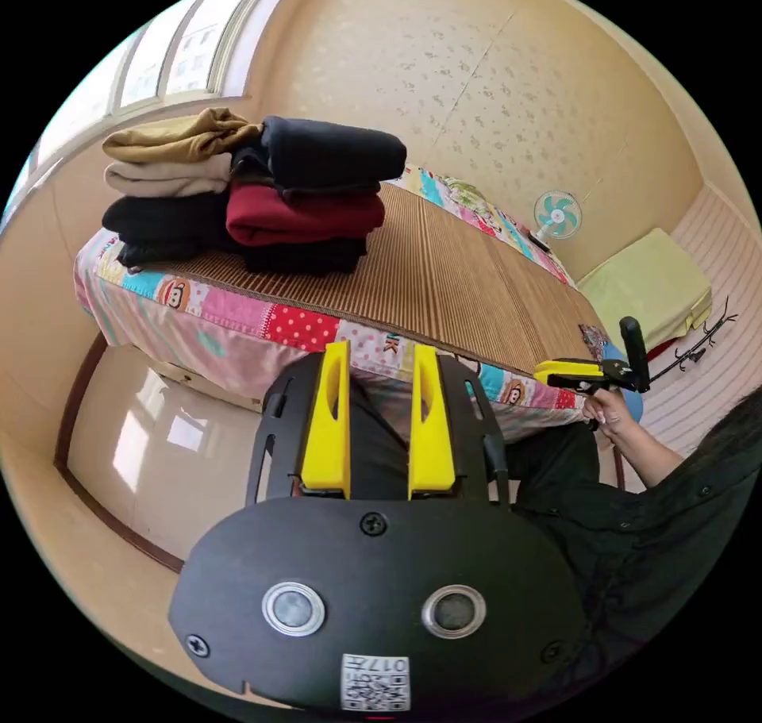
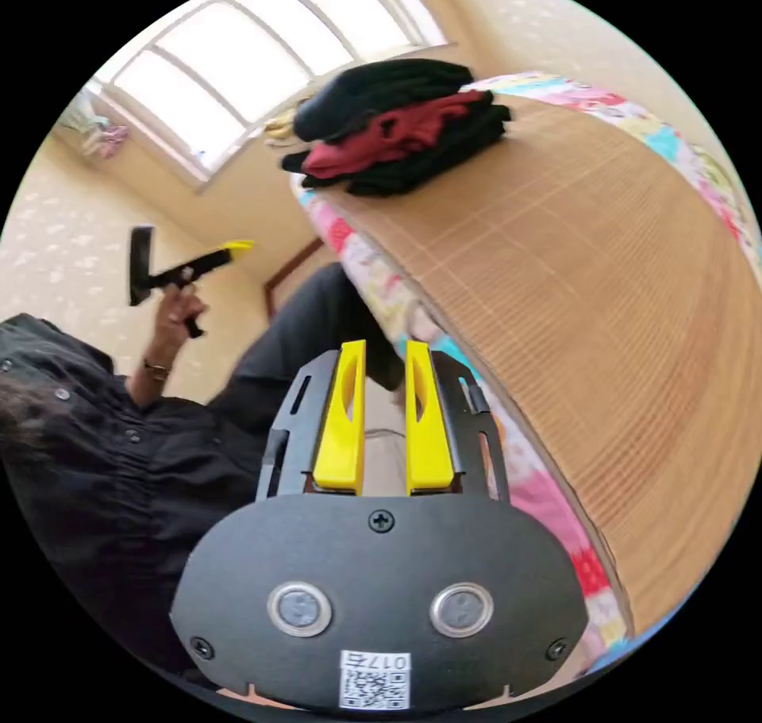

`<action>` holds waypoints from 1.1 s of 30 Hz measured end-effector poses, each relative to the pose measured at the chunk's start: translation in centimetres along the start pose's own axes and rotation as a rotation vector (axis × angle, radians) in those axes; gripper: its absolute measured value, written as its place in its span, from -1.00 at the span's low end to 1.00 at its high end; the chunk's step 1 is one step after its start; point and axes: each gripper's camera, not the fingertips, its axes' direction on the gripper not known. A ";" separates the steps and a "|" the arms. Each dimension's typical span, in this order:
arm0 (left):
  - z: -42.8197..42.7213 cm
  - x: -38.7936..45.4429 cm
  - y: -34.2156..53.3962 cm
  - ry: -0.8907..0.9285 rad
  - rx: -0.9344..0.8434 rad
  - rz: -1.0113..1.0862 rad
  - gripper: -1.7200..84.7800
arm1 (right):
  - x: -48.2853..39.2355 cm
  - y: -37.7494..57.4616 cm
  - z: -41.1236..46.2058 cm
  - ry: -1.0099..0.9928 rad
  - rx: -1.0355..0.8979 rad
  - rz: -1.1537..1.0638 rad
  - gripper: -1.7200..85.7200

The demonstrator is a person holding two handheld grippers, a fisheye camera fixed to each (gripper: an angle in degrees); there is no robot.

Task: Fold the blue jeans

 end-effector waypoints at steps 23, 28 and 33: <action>12.3 22.7 -11.1 0.311 -0.288 0.069 -0.72 | 17.6 23.3 -26.0 0.561 0.745 0.887 -0.92; 12.9 26.5 -12.8 0.299 -0.308 0.143 -0.72 | 11.7 8.0 -20.6 0.124 0.698 0.392 -0.92; 13.2 29.6 -13.7 0.293 -0.328 0.205 -0.72 | 4.8 3.1 -11.4 -0.159 0.486 0.195 -0.84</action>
